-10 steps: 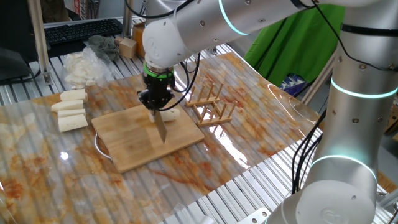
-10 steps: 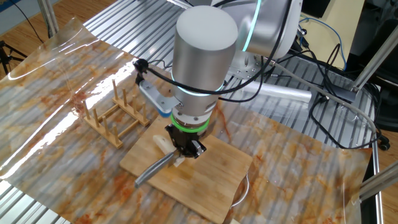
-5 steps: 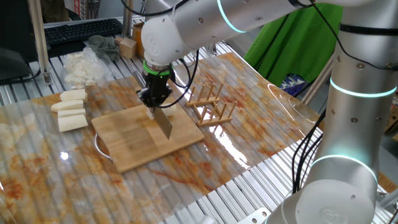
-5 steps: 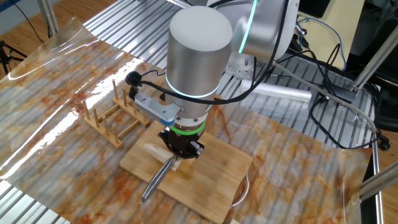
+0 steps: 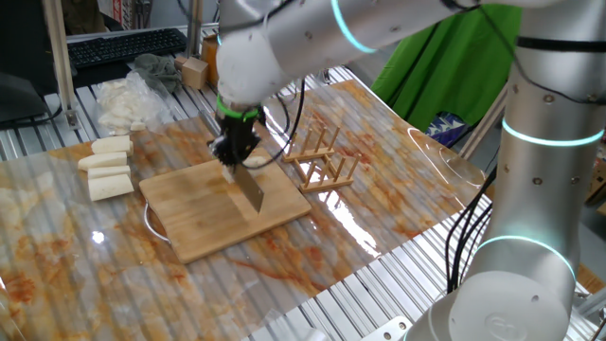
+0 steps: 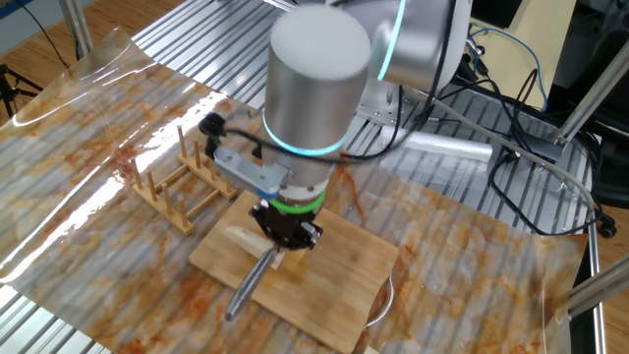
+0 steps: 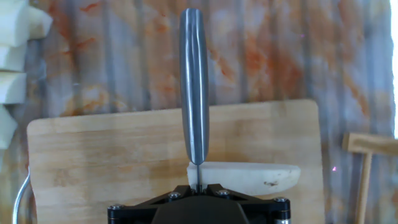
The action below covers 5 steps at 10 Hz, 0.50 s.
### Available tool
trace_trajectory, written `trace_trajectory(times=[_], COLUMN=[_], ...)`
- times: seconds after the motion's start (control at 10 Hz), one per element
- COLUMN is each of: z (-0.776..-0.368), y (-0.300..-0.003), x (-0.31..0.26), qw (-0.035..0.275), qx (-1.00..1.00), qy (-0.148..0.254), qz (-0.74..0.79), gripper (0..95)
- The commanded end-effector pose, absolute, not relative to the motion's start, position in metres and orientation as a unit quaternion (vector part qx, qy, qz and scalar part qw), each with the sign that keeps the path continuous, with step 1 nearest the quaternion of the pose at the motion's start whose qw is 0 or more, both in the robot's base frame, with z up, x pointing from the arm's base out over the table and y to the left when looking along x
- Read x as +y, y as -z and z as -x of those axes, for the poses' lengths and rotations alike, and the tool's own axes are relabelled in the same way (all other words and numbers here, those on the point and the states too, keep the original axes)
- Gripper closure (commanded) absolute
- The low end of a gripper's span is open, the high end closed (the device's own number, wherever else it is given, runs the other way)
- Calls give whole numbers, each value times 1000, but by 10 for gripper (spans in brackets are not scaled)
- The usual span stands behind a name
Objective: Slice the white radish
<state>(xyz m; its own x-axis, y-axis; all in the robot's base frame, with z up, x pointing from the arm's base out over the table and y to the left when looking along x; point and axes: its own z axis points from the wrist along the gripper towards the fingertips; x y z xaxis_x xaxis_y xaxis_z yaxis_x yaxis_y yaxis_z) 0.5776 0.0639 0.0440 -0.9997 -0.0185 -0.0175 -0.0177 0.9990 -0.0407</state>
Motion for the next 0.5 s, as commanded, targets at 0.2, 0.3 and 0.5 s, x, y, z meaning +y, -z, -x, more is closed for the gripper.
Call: trace_trajectory(times=[0.2, 0.3, 0.5], z=[-573, -573, -573], y=[-27, -27, -25], x=[66, 66, 66], qw=[13, 13, 13], qx=[999, 999, 1000], qy=[32, 29, 22], qz=[4, 3, 2], gripper=[950, 950, 950])
